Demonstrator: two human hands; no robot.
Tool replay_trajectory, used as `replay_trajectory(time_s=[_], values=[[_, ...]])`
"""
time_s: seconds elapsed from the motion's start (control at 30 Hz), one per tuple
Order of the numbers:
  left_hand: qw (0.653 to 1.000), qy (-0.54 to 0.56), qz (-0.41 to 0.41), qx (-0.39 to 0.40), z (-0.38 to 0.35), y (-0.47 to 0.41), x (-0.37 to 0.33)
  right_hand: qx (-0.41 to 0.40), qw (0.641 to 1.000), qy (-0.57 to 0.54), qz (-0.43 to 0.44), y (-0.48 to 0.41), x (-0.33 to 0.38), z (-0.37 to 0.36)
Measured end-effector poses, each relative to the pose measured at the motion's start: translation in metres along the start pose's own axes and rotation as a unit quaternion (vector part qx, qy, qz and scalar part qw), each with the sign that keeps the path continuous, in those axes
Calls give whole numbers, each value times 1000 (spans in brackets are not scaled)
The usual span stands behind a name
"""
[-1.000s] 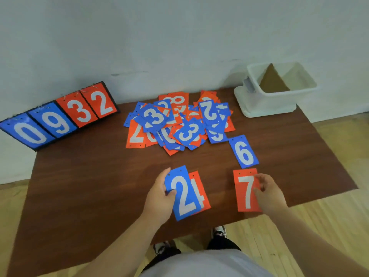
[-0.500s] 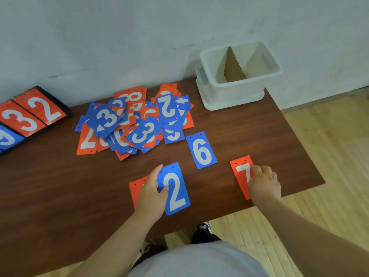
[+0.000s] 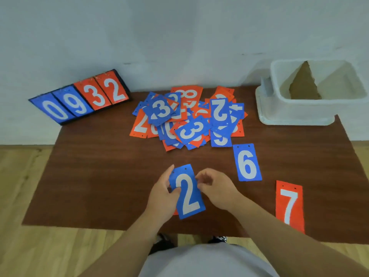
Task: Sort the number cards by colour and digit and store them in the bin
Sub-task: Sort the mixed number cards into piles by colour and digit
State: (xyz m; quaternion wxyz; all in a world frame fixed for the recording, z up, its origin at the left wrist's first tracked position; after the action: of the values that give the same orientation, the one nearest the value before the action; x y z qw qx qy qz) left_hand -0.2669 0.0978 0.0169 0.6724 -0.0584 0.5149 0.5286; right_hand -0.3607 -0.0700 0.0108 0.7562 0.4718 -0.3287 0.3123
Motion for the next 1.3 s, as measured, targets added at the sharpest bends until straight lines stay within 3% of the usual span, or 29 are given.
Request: replay_trajectory(time_s=[0.13, 0.27, 0.63, 0.97, 1.3], values=[[997, 63, 20, -49, 57, 6, 36, 59, 997, 39, 5, -29, 39, -62], [995, 45, 29, -88, 127, -3, 84, 80, 995, 57, 28, -52, 76, -137], [994, -48, 70, -71, 314, -57, 184, 107, 990, 83, 24, -104, 164, -326], [996, -44, 58, -59, 344, -118, 200, 36, 991, 116, -51, -114, 149, -294], [987, -156, -26, -2, 317, -191, 158, -71, 981, 153, -96, -111, 133, -241]])
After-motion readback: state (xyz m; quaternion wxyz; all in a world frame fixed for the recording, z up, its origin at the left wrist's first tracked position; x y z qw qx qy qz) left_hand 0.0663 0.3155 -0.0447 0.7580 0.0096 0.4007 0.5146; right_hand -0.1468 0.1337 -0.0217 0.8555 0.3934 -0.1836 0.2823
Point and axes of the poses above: each hand's wrist, its own y-axis away from the middle knuckle, its own z-axis out of the back of the hand, x = y × z, the point moved 8 cm from there along -y, towards the middle knuckle, and after that the axes turned 5 degrees about -y, right-handed, at the moved point
